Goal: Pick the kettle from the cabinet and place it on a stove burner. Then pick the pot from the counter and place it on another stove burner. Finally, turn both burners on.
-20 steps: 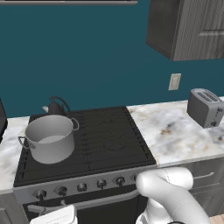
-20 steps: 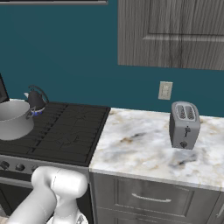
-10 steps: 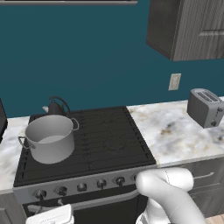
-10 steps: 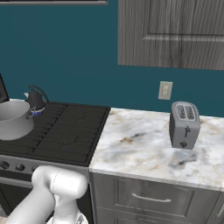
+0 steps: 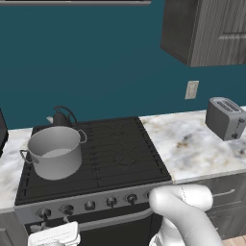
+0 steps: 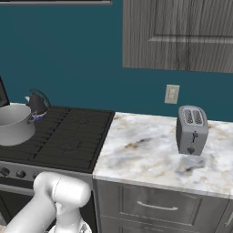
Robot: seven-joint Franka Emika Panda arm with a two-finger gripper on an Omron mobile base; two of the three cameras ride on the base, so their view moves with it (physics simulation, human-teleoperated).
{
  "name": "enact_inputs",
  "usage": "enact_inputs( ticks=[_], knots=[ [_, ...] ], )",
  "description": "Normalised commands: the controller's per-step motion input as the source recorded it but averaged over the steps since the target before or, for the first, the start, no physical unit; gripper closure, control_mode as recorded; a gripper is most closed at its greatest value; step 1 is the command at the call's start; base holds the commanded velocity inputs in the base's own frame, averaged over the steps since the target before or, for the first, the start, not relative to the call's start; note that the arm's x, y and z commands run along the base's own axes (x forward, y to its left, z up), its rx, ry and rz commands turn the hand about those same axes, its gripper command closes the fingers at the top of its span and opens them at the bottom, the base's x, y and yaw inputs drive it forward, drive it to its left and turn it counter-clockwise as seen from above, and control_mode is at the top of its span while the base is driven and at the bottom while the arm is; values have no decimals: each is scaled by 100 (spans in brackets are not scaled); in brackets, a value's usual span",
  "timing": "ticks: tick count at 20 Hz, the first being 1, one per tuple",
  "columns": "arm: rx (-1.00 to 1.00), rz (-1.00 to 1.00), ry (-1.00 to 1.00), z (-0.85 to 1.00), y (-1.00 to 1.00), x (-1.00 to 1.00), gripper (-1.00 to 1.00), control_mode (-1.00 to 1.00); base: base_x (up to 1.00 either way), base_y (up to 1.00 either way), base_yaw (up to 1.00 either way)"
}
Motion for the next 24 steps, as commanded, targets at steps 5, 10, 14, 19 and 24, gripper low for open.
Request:
enact_inputs(
  ticks=[5, 10, 14, 19, 24],
  knots=[
    [3, 0, 2, 0, 11, 15, -100, -100, 0, 0, 0],
    [2, 0, 0, -3, 21, 4, -100, -100, 0, 0, 0],
    [1, 0, 1, -11, 20, 1, -100, -100, 0, 0, 0],
    [2, 0, 1, -9, 5, 9, -100, -100, 0, 0, 0],
    [2, 0, 0, -4, 3, 14, -100, -100, 0, 0, 0]
  ],
)
